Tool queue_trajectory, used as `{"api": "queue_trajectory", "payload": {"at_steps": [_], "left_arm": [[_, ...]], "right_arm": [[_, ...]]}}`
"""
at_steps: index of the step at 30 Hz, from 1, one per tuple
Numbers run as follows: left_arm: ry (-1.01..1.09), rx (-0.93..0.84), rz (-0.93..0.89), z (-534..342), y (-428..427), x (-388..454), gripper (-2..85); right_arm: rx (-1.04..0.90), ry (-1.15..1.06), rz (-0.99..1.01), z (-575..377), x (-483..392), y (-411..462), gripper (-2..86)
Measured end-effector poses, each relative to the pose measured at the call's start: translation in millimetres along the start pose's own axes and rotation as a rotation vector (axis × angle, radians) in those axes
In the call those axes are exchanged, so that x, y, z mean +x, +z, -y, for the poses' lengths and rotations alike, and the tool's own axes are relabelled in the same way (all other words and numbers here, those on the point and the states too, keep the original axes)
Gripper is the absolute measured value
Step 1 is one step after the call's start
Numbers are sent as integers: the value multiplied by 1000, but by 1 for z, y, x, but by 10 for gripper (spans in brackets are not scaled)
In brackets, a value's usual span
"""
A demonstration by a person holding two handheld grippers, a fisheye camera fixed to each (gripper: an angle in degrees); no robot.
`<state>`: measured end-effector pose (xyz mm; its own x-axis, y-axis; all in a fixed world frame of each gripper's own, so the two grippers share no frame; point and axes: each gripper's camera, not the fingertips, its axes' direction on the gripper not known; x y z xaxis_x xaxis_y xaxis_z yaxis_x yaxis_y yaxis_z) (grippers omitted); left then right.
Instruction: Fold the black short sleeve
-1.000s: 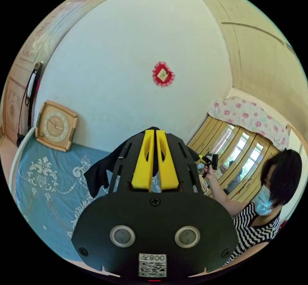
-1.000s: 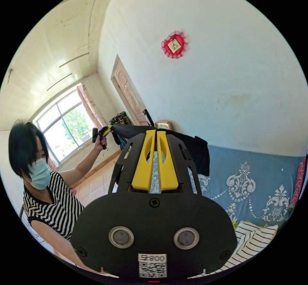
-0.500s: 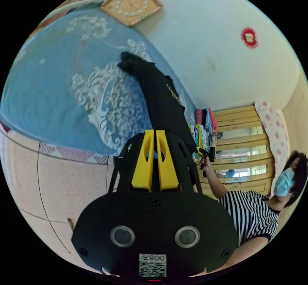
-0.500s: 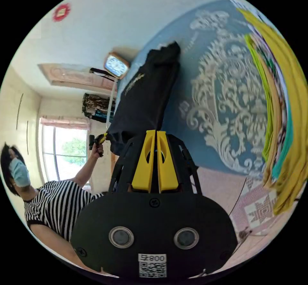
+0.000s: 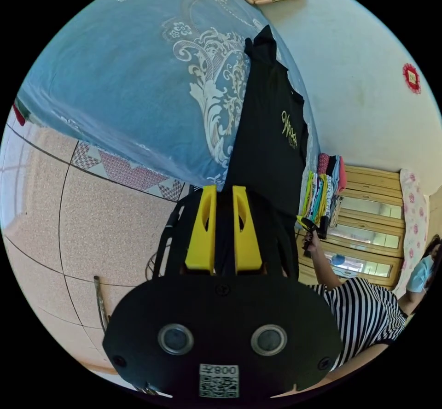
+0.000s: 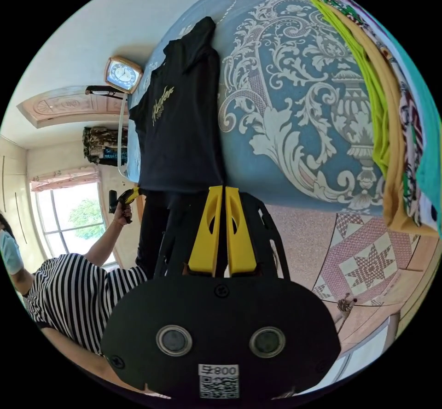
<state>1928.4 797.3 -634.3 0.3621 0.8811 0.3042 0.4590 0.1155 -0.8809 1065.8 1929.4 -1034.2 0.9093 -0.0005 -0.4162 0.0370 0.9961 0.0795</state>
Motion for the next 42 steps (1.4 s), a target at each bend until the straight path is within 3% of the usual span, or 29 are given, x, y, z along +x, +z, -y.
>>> {"api": "queue_trajectory", "payload": {"at_steps": [4,8,15,20,28,36,42], "left_arm": [[-33,136,132,5,-7,8,42],[51,257,87,26,-3,38,45],[482,43,-125,148,130,186,65],[615,-57,-164,226,234,267,72],[657,-101,-128,328,355,348,74],[588,-193,-71,372,429,365,20],[668,-174,-311,381,440,413,17]], "right_arm": [[113,-1,-173,-10,-24,-23,27],[233,-203,-371,27,-104,-29,53],[201,-612,-696,134,-224,62,79],[138,-798,-859,162,-248,128,81],[160,-845,-940,166,-237,165,48],[238,-784,-924,166,-214,152,11],[452,-603,-761,159,-176,58,7]]}}
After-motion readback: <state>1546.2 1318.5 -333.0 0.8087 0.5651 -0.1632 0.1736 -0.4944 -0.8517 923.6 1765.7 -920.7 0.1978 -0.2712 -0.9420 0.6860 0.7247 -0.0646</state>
